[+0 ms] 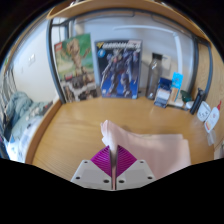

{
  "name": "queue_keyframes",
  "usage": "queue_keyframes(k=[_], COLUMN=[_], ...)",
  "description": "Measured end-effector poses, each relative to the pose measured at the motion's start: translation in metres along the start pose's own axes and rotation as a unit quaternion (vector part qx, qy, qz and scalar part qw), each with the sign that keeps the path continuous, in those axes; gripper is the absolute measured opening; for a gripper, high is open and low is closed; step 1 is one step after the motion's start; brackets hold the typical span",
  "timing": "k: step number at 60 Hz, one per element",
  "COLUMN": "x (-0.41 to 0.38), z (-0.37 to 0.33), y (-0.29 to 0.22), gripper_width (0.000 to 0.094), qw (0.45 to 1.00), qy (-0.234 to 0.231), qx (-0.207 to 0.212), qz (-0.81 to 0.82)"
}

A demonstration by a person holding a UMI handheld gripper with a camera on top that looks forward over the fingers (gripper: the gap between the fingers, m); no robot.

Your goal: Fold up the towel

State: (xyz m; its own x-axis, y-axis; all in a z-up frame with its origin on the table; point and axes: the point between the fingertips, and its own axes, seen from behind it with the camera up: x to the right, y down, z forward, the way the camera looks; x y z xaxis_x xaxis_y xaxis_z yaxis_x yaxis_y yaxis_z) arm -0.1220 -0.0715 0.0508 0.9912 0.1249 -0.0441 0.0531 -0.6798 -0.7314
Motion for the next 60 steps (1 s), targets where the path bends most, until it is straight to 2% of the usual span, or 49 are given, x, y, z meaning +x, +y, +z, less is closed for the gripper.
queue_keyframes(k=[8, 16, 22, 23, 24, 27, 31, 35, 38, 42, 60], x=[0.062, 0.155, 0.218, 0.227, 0.234, 0.253, 0.274, 0.289, 0.297, 0.293, 0.199], z=[-0.048, -0.07, -0.061, -0.059, -0.056, -0.045, -0.034, -0.028, -0.03, -0.04, -0.146], y=[-0.062, -0.072, -0.04, -0.034, -0.026, -0.004, 0.025, 0.045, 0.049, 0.039, -0.064], gripper_width=[0.0036, 0.0034, 0.0034, 0.01, 0.0064, 0.0086, 0.0197, 0.0434, 0.0506, 0.0752, 0.0831], qw=[0.997, 0.996, 0.996, 0.996, 0.995, 0.994, 0.993, 0.992, 0.993, 0.994, 0.995], qy=[-0.01, 0.022, 0.05, 0.052, 0.055, 0.059, 0.065, 0.081, 0.09, 0.084, 0.006], qx=[0.044, 0.059, 0.031, 0.025, 0.019, -0.005, -0.032, -0.046, -0.046, -0.03, 0.078], qz=[0.055, 0.066, 0.068, 0.073, 0.079, 0.09, 0.095, 0.08, 0.065, 0.058, 0.061])
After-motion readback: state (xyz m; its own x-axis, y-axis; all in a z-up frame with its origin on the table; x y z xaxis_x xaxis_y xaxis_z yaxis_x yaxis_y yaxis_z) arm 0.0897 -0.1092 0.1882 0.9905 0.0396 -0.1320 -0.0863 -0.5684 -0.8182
